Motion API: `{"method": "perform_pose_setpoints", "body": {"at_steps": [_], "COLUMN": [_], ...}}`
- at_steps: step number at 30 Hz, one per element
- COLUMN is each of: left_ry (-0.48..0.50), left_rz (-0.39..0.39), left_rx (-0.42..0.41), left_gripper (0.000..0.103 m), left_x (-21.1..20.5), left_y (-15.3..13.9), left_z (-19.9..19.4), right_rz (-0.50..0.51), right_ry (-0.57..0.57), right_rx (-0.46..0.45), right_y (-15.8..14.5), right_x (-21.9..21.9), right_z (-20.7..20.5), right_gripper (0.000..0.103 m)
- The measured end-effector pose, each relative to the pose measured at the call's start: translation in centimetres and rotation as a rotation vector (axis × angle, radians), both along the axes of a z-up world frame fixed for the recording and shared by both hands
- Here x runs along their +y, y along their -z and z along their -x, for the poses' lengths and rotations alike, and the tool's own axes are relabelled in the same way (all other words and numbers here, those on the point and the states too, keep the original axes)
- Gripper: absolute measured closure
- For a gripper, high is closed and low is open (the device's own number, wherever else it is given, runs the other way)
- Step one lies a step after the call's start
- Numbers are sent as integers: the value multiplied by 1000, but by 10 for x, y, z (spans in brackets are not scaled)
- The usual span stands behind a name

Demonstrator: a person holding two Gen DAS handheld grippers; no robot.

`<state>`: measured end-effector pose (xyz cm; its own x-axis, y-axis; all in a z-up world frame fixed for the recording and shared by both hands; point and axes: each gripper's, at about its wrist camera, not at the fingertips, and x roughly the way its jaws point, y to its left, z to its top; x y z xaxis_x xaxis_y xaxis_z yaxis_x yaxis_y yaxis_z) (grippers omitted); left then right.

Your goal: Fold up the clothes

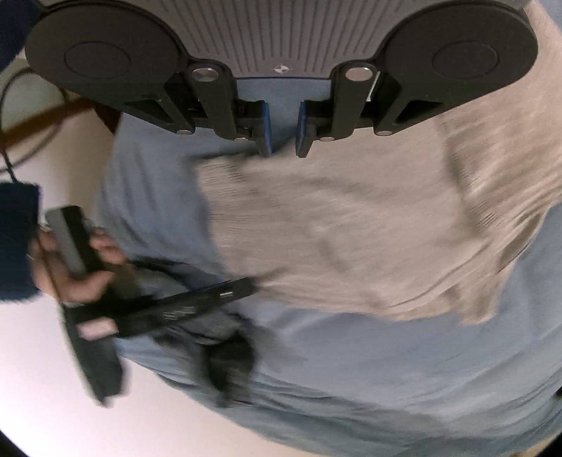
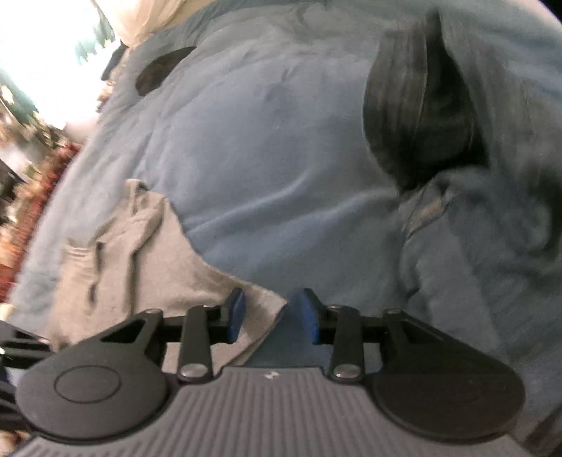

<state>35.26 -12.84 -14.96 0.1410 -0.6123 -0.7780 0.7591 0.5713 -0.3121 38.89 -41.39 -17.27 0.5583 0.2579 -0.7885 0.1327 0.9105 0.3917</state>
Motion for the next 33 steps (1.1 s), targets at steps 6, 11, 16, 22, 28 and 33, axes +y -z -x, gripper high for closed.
{"method": "perform_pose_setpoints", "body": {"at_steps": [6, 11, 16, 22, 28, 33], "left_ry": [102, 103, 128, 224, 124, -17], "left_rz": [-2, -6, -35, -163, -141, -11], "left_rx": [-105, -144, -176, -242, -178, -119], "left_gripper": [78, 75, 75, 69, 97, 98], "left_x": [-42, -62, -81, -105, -93, -51], "left_y": [-9, -11, -10, 7, 4, -26], "left_z": [14, 18, 23, 35, 21, 15], "right_rz": [-87, -34, -24, -32, -21, -24], "right_ry": [127, 142, 144, 156, 143, 126], "right_rx": [-121, -50, -11, -24, -47, -87], "right_y": [-36, -24, -4, -2, -20, -60], "right_x": [-23, -30, -30, -31, -30, -22], "right_z": [15, 10, 5, 5, 7, 11], "right_gripper": [100, 100, 99, 99, 99, 99]}}
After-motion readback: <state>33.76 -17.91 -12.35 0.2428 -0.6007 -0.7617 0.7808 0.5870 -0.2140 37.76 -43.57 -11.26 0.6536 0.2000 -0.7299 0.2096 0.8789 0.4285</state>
